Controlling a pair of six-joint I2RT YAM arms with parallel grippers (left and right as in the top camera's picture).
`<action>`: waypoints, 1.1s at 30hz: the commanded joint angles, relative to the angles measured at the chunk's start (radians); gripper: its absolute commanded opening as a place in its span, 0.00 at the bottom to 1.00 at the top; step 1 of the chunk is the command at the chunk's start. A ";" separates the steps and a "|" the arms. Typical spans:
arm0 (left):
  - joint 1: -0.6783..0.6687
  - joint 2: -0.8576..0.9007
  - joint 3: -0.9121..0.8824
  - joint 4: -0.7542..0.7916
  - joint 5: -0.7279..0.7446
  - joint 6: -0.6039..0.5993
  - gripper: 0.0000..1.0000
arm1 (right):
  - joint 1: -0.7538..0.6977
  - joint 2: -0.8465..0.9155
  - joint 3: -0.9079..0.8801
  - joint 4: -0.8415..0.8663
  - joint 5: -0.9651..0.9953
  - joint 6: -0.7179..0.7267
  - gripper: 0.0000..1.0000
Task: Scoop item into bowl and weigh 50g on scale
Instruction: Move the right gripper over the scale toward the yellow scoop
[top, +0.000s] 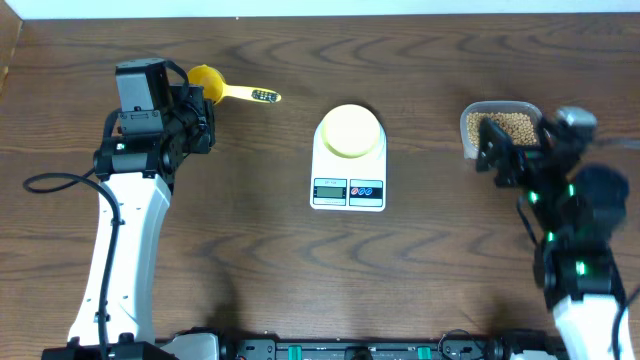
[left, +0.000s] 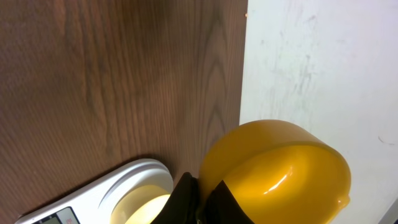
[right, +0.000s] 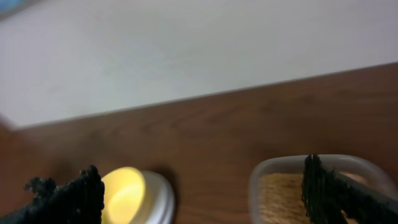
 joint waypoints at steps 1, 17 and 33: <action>0.002 0.011 -0.005 -0.001 -0.003 0.000 0.08 | -0.002 0.128 0.090 0.020 -0.237 0.010 0.99; -0.002 0.011 -0.005 -0.008 0.002 0.000 0.07 | 0.164 0.456 0.137 0.400 -0.378 0.389 0.99; -0.161 0.011 -0.005 0.012 0.009 -0.050 0.08 | 0.354 0.496 0.137 0.479 -0.202 0.589 0.99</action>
